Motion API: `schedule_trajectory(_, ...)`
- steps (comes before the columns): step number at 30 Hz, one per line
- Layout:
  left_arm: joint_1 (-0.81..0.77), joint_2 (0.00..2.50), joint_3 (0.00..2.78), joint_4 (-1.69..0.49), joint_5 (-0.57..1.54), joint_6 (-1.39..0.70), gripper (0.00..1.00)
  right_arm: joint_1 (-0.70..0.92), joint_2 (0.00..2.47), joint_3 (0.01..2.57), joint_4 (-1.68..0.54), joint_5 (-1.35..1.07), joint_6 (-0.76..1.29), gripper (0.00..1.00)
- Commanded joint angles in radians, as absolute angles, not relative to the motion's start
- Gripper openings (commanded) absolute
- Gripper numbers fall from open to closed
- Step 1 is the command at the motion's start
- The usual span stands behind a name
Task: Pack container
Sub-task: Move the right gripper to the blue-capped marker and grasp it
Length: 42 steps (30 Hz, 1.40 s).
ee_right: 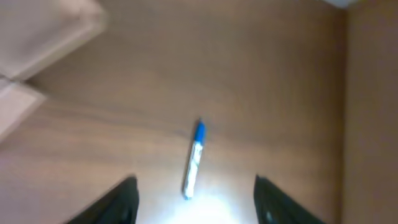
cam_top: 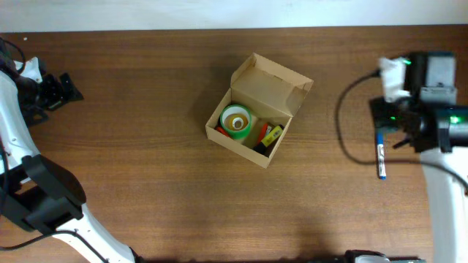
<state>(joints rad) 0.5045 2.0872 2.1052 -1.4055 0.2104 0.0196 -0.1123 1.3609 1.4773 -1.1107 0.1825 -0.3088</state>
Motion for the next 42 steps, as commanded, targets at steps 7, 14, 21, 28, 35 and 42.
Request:
schedule_trajectory(7, 0.507, 2.081, 2.101, -1.406, 0.221, 0.039, 1.0, -0.348, 1.53, 1.246, -0.917, -0.017, -0.345, 0.67)
schedule_trajectory(14, 0.507, 2.081, 2.101, -1.406, 0.221, 0.039, 1.0, -0.348, 1.707, 1.246, -0.908, -0.016, -0.385, 0.67)
schedule_trajectory(21, 0.507, 2.081, 2.101, -1.406, 0.221, 0.039, 1.0, -0.349, 1.824, 1.246, -0.903, -0.011, -0.385, 0.67)
schedule_trajectory(28, 0.507, 2.081, 2.101, -1.406, 0.221, 0.039, 1.0, -0.35, 1.9, 1.246, -0.894, 0.039, -0.386, 0.66)
schedule_trajectory(35, 0.507, 2.081, 2.101, -1.406, 0.221, 0.039, 1.0, -0.356, 1.938, 1.246, -0.879, 0.038, -0.385, 0.66)
schedule_trajectory(42, 0.507, 2.081, 2.101, -1.406, 0.221, 0.039, 1.0, -0.382, 1.952, 1.246, -0.882, 0.033, -0.379, 0.54)
